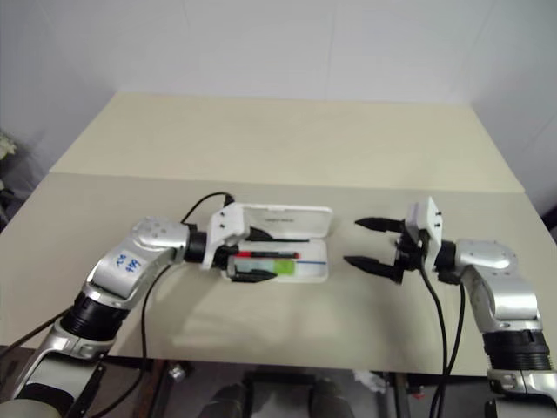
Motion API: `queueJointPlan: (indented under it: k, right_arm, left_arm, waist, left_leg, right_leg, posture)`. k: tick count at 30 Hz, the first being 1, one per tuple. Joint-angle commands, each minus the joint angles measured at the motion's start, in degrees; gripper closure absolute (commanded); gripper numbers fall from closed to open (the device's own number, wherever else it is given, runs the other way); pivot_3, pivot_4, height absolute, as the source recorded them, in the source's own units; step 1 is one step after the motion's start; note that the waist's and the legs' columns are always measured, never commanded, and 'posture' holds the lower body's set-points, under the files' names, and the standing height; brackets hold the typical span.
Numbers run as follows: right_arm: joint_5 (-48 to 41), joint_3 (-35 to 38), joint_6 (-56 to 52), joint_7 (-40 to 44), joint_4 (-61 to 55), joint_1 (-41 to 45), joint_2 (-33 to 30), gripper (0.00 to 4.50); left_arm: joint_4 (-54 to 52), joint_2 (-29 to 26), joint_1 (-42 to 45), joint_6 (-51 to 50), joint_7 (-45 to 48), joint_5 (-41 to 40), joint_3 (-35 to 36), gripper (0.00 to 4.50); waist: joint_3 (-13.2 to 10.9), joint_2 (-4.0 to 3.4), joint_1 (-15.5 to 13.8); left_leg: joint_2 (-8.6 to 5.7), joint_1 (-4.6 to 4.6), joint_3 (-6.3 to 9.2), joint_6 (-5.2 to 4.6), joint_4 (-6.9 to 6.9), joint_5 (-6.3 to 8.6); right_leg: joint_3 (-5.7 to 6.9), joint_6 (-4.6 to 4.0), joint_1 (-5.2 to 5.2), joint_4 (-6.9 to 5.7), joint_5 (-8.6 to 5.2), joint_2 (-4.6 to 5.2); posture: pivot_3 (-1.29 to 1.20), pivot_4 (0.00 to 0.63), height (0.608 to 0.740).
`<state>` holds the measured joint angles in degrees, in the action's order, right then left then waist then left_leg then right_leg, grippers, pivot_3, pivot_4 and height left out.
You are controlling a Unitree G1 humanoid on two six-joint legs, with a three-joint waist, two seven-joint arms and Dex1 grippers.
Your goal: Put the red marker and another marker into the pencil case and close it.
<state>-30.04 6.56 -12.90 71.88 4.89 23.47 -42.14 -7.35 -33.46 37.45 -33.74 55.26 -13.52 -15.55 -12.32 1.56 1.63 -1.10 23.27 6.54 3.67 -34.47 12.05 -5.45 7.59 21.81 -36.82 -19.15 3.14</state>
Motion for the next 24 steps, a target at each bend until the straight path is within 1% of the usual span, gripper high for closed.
queueJointPlan:
  k: [1,7,11,13,16,18,20,24]
  right_arm:
    - [0.6,0.9,1.0,0.4,0.2,0.9,-0.7,0.00]
    - [2.4,0.6,2.0,0.7,1.8,1.4,-0.7,0.00]
    - [3.4,0.3,2.6,0.7,2.8,1.9,-0.3,0.00]
    - [4.5,0.0,3.6,0.2,3.8,2.5,0.0,0.00]
    - [6.7,-0.7,5.2,-0.4,6.3,3.4,0.0,0.00]
    - [8.4,-0.9,7.2,-0.3,8.8,3.8,-0.4,0.00]
    - [9.2,-0.7,8.5,-0.1,11.0,4.6,-0.8,0.00]
    - [11.1,-1.1,11.2,0.7,15.6,7.6,-1.5,0.00]
  left_arm:
    - [-3.5,-0.8,-0.6,-0.4,-0.9,-0.9,3.0,0.02]
    - [-9.7,-2.8,-4.0,0.1,0.3,-5.3,8.9,0.02]
    - [-9.6,-4.7,-6.0,0.5,-1.3,-4.6,11.4,0.02]
    - [-10.6,-5.6,-7.2,0.3,-1.9,-5.5,13.9,0.02]
    - [-13.1,-5.9,-8.7,-0.1,-1.9,-8.6,17.7,0.02]
    - [-15.5,-5.7,-10.6,0.5,-1.3,-12.5,21.9,0.02]
    - [-17.5,-6.7,-12.6,0.5,-0.8,-15.6,26.1,0.02]
    - [-18.4,-9.8,-16.4,0.1,1.4,-19.1,31.0,0.02]
  waist:
    - [0.0,0.00,0.0]
    - [0.0,0.00,0.0]
    - [0.0,0.00,0.0]
    - [0.0,0.00,0.1]
    - [0.0,-0.01,0.1]
    - [0.0,-0.01,0.1]
    - [0.0,-0.01,0.1]
    - [0.0,-0.03,0.3]
  left_leg:
    - [0.00,0.00,0.00,0.00,-0.01,0.00]
    - [0.01,0.00,0.00,0.00,-0.03,0.00]
    - [0.01,-0.02,0.00,0.00,-0.04,0.00]
    - [0.00,-0.03,0.00,0.00,-0.08,0.00]
    - [0.00,-0.02,0.00,0.00,-0.10,0.00]
    - [0.01,-0.02,0.01,0.00,-0.10,0.00]
    - [0.01,-0.02,0.00,0.00,-0.07,0.00]
    - [0.00,-0.03,-0.01,-0.01,-0.06,0.01]
  right_leg:
    - [0.00,0.00,0.00,-0.01,0.00,0.00]
    - [-0.01,0.00,0.00,-0.03,0.00,0.00]
    - [-0.01,0.00,-0.01,-0.05,0.00,0.00]
    - [-0.01,0.00,-0.03,-0.07,0.00,0.00]
    - [-0.02,0.00,-0.03,-0.07,0.00,0.01]
    - [0.00,0.00,-0.04,-0.05,0.00,0.01]
    - [0.00,0.00,-0.04,-0.01,0.00,0.04]
    - [-0.01,0.00,-0.03,-0.02,0.00,0.04]
  posture:
    - [0.00,0.150,0.740]
    - [0.00,0.150,0.740]
    - [0.00,0.150,0.740]
    - [0.00,0.150,0.740]
    - [0.00,0.150,0.740]
    - [0.00,0.150,0.740]
    - [0.00,0.150,0.740]
    - [0.00,0.150,0.740]
